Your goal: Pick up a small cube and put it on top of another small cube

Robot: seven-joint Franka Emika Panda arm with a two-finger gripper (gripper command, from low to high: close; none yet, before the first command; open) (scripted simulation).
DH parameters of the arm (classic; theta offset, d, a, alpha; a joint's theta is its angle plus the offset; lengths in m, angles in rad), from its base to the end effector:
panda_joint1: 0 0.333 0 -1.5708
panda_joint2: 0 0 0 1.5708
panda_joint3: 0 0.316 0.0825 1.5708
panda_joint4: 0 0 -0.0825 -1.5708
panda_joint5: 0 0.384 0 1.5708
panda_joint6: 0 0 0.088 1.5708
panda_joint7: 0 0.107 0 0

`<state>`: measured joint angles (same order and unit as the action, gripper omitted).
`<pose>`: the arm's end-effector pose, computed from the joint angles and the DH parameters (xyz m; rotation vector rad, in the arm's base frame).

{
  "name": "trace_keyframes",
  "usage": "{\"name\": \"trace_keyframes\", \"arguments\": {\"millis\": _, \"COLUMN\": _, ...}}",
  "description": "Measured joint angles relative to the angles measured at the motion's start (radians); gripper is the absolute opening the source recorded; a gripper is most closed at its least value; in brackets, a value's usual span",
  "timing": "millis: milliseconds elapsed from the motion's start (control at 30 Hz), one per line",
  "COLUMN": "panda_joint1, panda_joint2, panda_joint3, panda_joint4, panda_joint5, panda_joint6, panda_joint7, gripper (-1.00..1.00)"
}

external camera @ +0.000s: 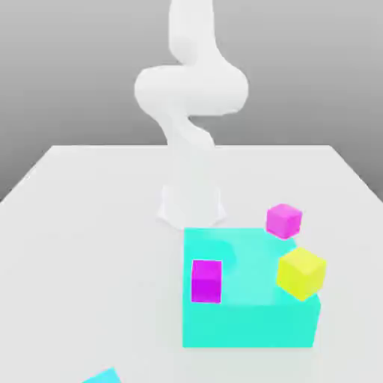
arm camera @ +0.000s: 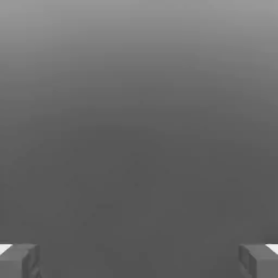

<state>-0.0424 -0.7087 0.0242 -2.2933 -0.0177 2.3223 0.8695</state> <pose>0.3792 -0.0039 0.6837 -2.4464 1.1522 -0.9715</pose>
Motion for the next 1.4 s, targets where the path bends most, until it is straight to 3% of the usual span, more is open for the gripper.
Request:
{"name": "trace_keyframes", "arguments": {"millis": 333, "panda_joint1": -0.143, "panda_joint2": 0.37, "panda_joint3": 0.073, "panda_joint4": 0.027, "panda_joint5": -0.086, "panda_joint6": 0.089, "panda_joint7": 0.291, "gripper": 0.0}}
{"name": "trace_keyframes", "arguments": {"millis": 633, "panda_joint1": -0.213, "panda_joint2": 0.695, "panda_joint3": 0.069, "panda_joint4": 0.051, "panda_joint5": -0.142, "panda_joint6": 0.169, "panda_joint7": 0.534, "gripper": 0.0}}
{"name": "trace_keyframes", "arguments": {"millis": 1000, "panda_joint1": -0.249, "panda_joint2": 1.075, "panda_joint3": 0.043, "panda_joint4": 0.076, "panda_joint5": -0.05, "panda_joint6": 0.28, "panda_joint7": 0.72, "gripper": 0.0}}
{"name": "trace_keyframes", "arguments": {"millis": 1133, "panda_joint1": -0.244, "panda_joint2": 1.22, "panda_joint3": 0.032, "panda_joint4": 0.102, "panda_joint5": -0.047, "panda_joint6": 0.38, "panda_joint7": 0.739, "gripper": 0.0}}
{"name": "trace_keyframes", "arguments": {"millis": 1167, "panda_joint1": -0.241, "panda_joint2": 1.248, "panda_joint3": 0.029, "panda_joint4": 0.108, "panda_joint5": -0.048, "panda_joint6": 0.401, "panda_joint7": 0.74, "gripper": -1.0}}
{"name": "trace_keyframes", "arguments": {"millis": 1400, "panda_joint1": -0.24, "panda_joint2": 1.25, "panda_joint3": 0.028, "panda_joint4": 0.109, "panda_joint5": -0.047, "panda_joint6": 0.405, "panda_joint7": 0.74, "gripper": -1.0}}
